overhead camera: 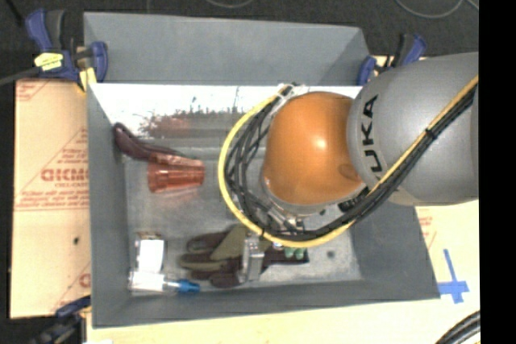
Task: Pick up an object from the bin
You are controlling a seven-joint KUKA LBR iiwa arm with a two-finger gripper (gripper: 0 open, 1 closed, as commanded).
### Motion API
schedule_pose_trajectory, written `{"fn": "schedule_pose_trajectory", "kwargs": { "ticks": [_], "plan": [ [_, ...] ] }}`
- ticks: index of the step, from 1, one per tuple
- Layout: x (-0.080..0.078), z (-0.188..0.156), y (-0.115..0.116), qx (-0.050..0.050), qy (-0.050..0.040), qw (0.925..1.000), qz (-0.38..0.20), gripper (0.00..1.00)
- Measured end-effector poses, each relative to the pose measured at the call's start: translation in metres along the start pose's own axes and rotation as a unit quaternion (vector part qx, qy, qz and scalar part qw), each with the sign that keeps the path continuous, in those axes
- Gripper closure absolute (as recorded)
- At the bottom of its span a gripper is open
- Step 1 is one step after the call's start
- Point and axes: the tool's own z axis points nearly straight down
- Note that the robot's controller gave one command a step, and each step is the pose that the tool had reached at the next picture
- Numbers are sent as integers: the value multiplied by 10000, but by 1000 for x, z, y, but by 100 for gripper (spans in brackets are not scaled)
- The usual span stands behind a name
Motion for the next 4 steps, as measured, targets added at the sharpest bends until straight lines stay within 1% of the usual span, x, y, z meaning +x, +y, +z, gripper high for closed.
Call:
{"fn": "schedule_pose_trajectory", "kwargs": {
  "ticks": [1,2,3,4],
  "plan": [
    [-2,-4,0,-6,-41,10000,19,0],
    [-23,60,-21,-10,-44,9987,508,0],
    [-28,116,-41,-4,-24,9978,657,0],
    [-35,113,-28,-16,-52,9915,1300,0]
  ]
}}
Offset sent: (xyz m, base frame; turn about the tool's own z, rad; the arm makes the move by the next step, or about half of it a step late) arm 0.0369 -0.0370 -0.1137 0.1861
